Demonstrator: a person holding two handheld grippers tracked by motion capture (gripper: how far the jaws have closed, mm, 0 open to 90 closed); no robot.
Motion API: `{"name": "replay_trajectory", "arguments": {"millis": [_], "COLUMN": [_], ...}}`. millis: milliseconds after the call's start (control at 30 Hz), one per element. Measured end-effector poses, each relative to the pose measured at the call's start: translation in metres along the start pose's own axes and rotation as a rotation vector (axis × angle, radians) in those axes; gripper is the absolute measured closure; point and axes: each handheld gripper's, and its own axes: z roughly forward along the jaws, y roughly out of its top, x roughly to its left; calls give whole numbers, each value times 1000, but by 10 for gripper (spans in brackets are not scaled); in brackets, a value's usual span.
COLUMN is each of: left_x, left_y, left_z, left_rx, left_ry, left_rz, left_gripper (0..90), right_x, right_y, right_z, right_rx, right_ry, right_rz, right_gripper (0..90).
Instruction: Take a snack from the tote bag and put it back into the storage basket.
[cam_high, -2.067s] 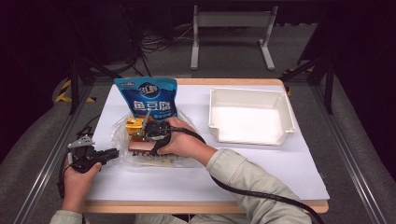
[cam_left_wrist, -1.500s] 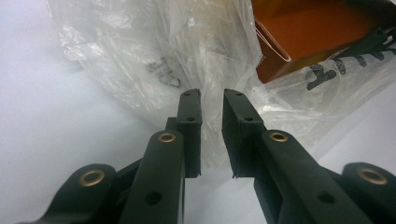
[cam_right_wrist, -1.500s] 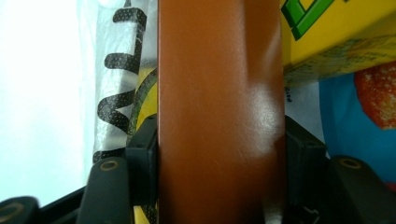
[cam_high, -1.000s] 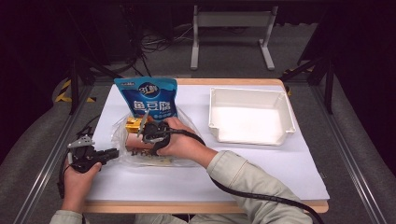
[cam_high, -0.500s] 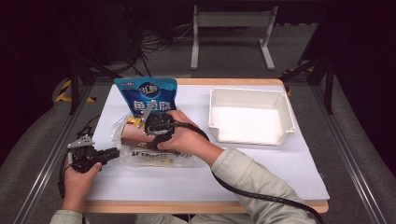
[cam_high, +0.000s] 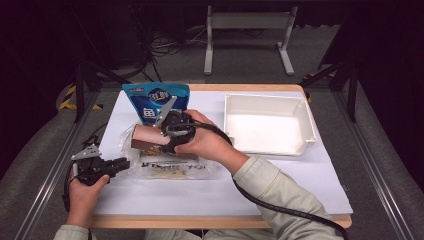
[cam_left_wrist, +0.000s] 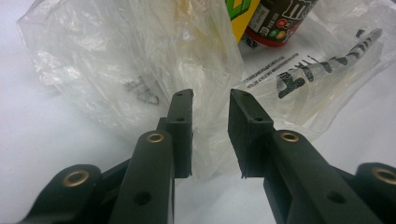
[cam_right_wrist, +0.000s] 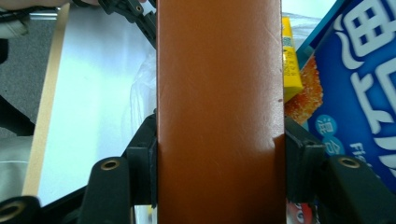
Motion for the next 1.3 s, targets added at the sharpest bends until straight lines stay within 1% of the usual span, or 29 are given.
{"name": "replay_trajectory", "arguments": {"millis": [100,267,367,433,667,700,733,767,800,867,1000,1267,1300], "left_x": [-2,-5,-6,-6,-7,-7,-7,-7,-7,-8,-9,-11,-11], "left_y": [1,2,3,3,4,5,5,5,5,6,7,8,8], "left_z": [-1,-1,-1,-2,-3,-3,-3,-3,-3,-3,-4,-7,-7], "left_rx": [-8,-18,-23,-27,-44,-47,-47,-51,-51,-53,-69,-99,-99], "left_ry": [-1,0,-2,1,-2,-2,-2,-3,-3,-7,-3,-5,-5], "left_rz": [6,34,46,57,55,64,64,54,54,62,82,95,95], "left_gripper": [701,669,646,635,604,599,594,594,593,589,590,591,589], "right_x": [-1,-3,-5,-8,-15,-16,-16,-17,-17,-21,-23,-31,-31], "right_y": [-2,-7,-12,-16,-30,-32,-32,-34,-34,-41,-46,-60,-60], "right_z": [-8,-21,-31,-37,-55,-58,-58,-61,-61,-69,-75,-93,-93], "right_rx": [-8,-14,-24,-32,-56,-57,-57,-59,-59,-70,-73,-84,-84], "right_ry": [3,1,-2,4,-5,-7,-7,-8,-8,-15,-23,-50,-50], "right_rz": [3,8,22,27,59,59,59,66,66,84,88,99,99], "right_gripper": [425,425,425,425,425,425,425,424,424,424,424,424,424]}}
